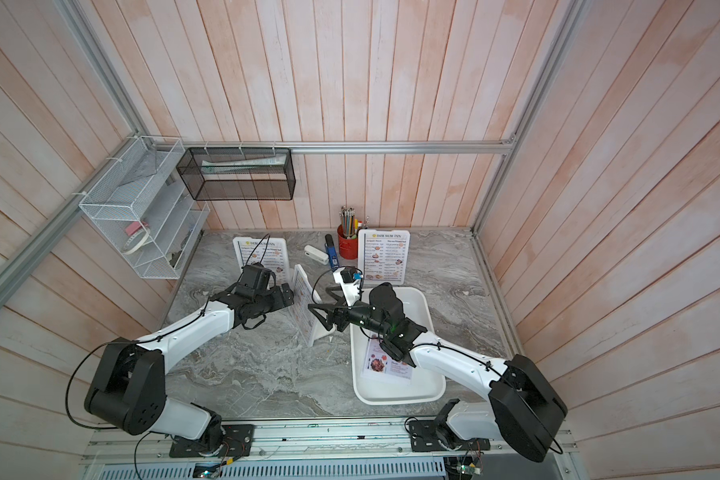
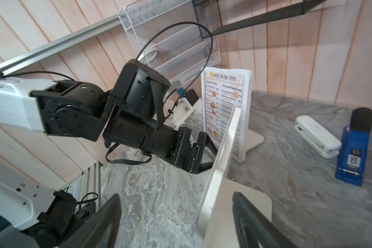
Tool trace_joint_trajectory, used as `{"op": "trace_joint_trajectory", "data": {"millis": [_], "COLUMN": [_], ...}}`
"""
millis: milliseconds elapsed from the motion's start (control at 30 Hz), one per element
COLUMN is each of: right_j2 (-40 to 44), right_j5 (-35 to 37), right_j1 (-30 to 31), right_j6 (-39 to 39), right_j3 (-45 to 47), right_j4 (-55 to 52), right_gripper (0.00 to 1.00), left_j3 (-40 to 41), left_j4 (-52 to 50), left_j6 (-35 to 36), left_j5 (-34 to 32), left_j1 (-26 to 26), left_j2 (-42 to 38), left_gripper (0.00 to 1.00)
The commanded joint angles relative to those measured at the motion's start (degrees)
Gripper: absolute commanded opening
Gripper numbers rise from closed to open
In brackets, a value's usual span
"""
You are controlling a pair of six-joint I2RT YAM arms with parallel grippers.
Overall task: Replace the menus in the menu holders
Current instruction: Adjust the menu holder at the center of the board.
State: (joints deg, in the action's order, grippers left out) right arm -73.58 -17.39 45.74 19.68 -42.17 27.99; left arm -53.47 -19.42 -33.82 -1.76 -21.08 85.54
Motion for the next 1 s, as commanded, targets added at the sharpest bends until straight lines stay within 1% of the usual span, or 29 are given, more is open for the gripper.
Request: {"op": "trace_joint_trajectory", "data": {"millis": [0, 100, 200, 333, 400, 500, 600, 767, 967], "right_j2": [0.71, -1.94, -6.38, -12.59, -15.58, -19.18, -21.53, -24.59, -26.41], "right_j5": [10.36, 13.89, 14.55, 12.01, 10.16, 9.01, 8.61, 5.95, 3.78], "right_j1": [0.19, 0.17, 0.21, 0.23, 0.23, 0.16, 0.23, 0.21, 0.21], "right_j6": [0.11, -0.30, -0.37, -0.50, -0.47, -0.69, -0.91, -0.87, -0.65], "right_j3": [-8.76, -17.92, -26.88, -36.81, -41.32, -46.12, -48.82, -51.26, -51.87], "right_j4": [-15.46, -26.02, -35.43, -44.07, -47.43, -50.96, -53.04, -54.93, -55.67], "right_gripper": [0.71, 0.63, 0.54, 0.35, 0.28, 0.25, 0.23, 0.21, 0.22], "left_j3": [-0.50, -0.26, 1.20, 3.20, 4.29, 5.02, 5.00, 4.89, 4.54], "left_j4": [1.97, -2.20, -5.52, -9.16, -10.22, -11.45, -12.26, -12.48, -11.96], "left_j6": [3.47, 4.84, 5.03, 4.58, 4.29, 4.27, 4.46, 4.55, 4.51], "left_j5": [3.14, 0.78, -1.29, -1.10, -0.67, -0.40, -0.29, 0.09, 0.42], "left_j1": [-0.30, -0.16, 0.11, 1.60, 2.72, 3.68, 3.78, 3.84, 3.68], "left_j2": [-1.39, -3.42, -6.32, -8.97, -10.47, -12.36, -13.40, -13.23, -12.46], "left_gripper": [1.00, 1.00, 1.00, 1.00, 1.00, 1.00, 1.00, 1.00, 1.00]}}
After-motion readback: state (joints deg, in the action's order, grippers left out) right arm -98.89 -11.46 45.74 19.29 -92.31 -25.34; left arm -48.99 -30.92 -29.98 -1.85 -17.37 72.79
